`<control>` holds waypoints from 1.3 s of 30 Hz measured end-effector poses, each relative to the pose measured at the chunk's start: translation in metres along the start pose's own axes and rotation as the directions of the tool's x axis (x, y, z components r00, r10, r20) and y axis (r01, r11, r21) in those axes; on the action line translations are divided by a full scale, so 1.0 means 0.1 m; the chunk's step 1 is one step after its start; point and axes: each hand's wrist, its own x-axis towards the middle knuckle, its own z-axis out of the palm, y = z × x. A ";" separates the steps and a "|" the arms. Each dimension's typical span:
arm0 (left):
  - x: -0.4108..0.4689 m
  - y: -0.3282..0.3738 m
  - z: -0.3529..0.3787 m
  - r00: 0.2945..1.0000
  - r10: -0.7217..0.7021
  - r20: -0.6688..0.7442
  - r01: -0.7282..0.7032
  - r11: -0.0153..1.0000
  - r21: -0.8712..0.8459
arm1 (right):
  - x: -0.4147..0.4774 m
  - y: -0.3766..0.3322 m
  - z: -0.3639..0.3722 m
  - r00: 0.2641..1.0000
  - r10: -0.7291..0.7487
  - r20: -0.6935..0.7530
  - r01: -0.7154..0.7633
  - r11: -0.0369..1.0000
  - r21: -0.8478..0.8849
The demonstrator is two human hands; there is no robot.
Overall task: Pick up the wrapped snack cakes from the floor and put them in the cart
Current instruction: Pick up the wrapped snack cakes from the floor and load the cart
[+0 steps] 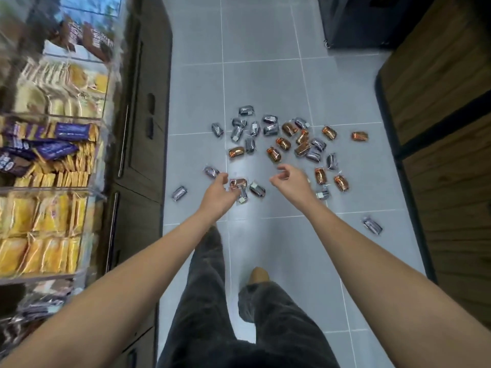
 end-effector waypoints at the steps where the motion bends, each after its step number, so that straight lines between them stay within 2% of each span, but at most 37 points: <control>1: 0.18 -0.04 0.07 1.000 -0.008 0.015 0.008 1.000 -0.006 | 0.14 0.06 0.05 1.000 0.020 -0.002 -0.020 1.000 0.004; 4: 0.75 -0.24 0.33 0.998 -0.013 0.068 0.015 0.999 -0.033 | 0.62 0.35 0.29 0.997 0.075 -0.034 -0.074 0.997 0.008; 8: 1.63 -0.71 0.73 0.993 -0.028 0.114 0.025 0.999 0.022 | 1.36 0.85 0.74 0.991 0.112 -0.073 -0.112 0.994 0.012; 13: 2.72 -1.47 1.29 0.988 -0.061 0.143 0.068 0.997 -0.043 | 2.38 1.60 1.41 0.989 0.143 -0.040 -0.143 0.990 0.003; 22: 4.26 -3.05 2.36 0.971 -0.238 0.026 0.239 0.971 -0.033 | 3.84 3.23 2.42 0.981 0.192 -0.019 -0.193 0.978 -0.075; 27: 4.82 -3.76 2.89 0.929 -0.369 -0.038 0.370 0.929 0.026 | 4.37 4.04 2.89 0.986 0.162 -0.036 -0.165 0.963 -0.212; 33: 5.14 -4.08 3.25 0.870 -0.474 -0.135 0.473 0.880 -0.040 | 4.69 4.55 3.14 0.995 0.076 -0.069 -0.098 0.903 -0.418; 36: 5.18 -4.09 3.36 0.875 -0.450 -0.177 0.456 0.890 -0.009 | 4.76 4.66 3.20 0.993 0.073 -0.088 -0.107 0.863 -0.493; 39: 5.21 -4.09 3.41 0.897 -0.407 -0.174 0.396 0.913 -0.095 | 4.79 4.69 3.23 0.991 0.067 -0.116 -0.118 0.847 -0.518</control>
